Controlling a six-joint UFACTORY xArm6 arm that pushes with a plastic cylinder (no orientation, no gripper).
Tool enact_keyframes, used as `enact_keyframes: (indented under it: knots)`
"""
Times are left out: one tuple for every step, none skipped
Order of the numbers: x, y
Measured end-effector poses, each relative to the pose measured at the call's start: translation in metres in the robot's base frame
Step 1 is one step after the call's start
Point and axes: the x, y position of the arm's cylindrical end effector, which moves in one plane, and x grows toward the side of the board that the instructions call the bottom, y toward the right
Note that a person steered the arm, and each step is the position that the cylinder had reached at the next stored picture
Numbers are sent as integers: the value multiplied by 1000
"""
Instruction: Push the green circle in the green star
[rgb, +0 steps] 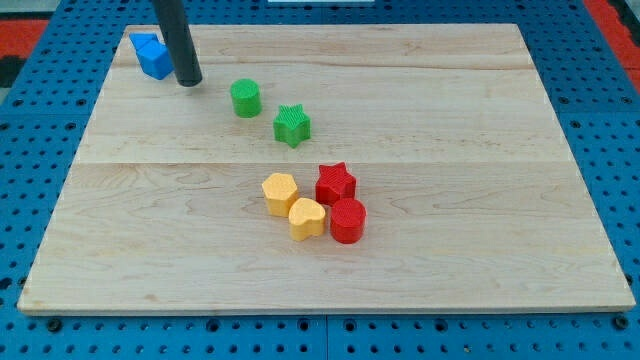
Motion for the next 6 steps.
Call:
enact_keyframes:
  knots:
    - [22,42]
    - [38,90]
    - [59,79]
    - [88,65]
    - [116,121]
    - [133,148]
